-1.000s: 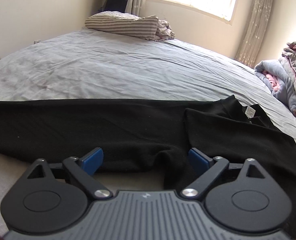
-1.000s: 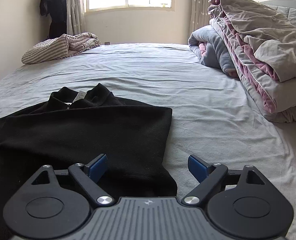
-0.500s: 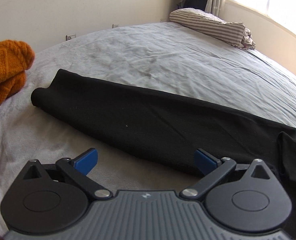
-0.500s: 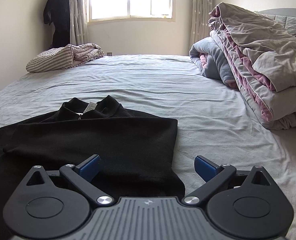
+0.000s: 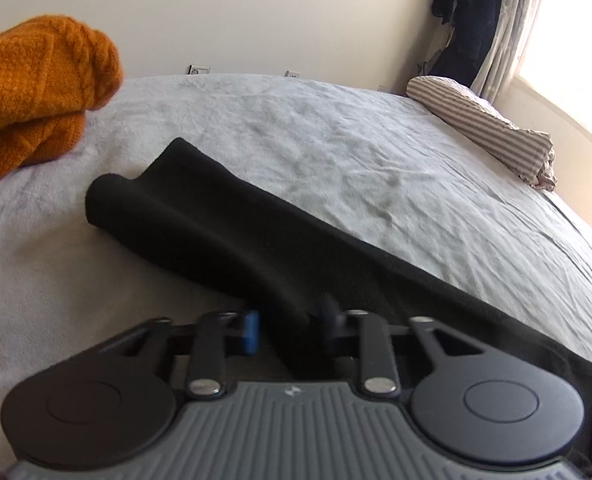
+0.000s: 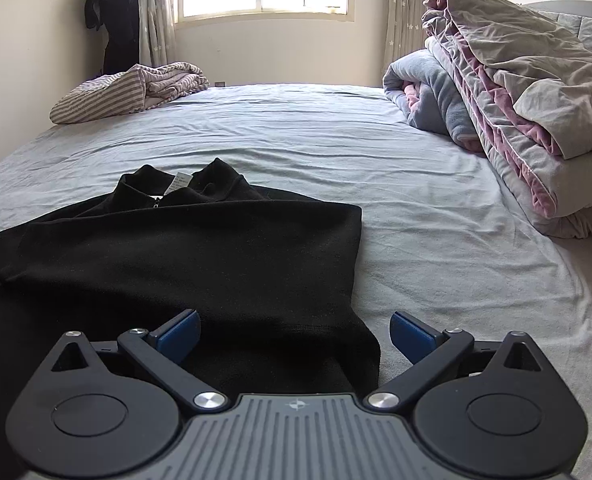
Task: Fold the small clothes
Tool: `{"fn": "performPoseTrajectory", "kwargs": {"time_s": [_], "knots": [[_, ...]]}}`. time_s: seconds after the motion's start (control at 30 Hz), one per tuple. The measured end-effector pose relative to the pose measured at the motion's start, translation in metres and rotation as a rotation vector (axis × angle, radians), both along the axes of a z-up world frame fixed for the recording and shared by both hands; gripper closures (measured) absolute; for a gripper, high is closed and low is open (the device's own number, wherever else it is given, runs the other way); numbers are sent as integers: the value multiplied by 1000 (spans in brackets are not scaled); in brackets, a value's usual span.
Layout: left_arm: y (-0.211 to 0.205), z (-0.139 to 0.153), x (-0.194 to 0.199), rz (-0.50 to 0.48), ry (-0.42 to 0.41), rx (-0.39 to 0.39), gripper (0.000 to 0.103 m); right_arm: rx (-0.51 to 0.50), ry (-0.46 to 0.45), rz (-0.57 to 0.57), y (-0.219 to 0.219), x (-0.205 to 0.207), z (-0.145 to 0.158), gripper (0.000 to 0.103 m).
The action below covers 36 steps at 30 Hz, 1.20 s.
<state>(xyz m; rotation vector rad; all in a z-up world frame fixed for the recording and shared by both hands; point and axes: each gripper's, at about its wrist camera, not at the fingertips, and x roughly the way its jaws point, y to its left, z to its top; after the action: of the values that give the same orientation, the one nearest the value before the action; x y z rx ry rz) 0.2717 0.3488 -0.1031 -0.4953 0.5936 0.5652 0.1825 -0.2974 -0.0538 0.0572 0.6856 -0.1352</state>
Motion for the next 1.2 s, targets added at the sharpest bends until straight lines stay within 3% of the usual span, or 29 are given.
{"fn": "performPoseTrajectory", "kwargs": {"time_s": [0.07, 0.17, 0.27, 0.53, 0.77, 0.9, 1.1, 1.2], "knots": [[1, 14, -6, -9, -96, -18, 100, 3, -2, -5, -2, 0, 0, 2], [-22, 44, -10, -75, -205, 93, 100, 2, -4, -7, -3, -1, 0, 2], [-56, 78, -8, -176, -297, 134, 101, 6, -1, -2, -2, 0, 0, 2], [-169, 137, 18, -455, -447, 81, 101, 8, -34, 44, 4, -3, 4, 2], [-272, 155, 40, -656, -490, -14, 101, 43, -43, 68, 3, -2, 5, 1], [-325, 150, 44, -765, -482, -42, 101, 47, -40, 92, 2, -2, 2, 1], [-397, 116, 31, -979, -396, -57, 101, 67, -29, 75, -9, -2, -1, 1], [-427, 88, 24, -1105, -300, -44, 101, 82, -22, 60, -15, -2, -3, 1]]}}
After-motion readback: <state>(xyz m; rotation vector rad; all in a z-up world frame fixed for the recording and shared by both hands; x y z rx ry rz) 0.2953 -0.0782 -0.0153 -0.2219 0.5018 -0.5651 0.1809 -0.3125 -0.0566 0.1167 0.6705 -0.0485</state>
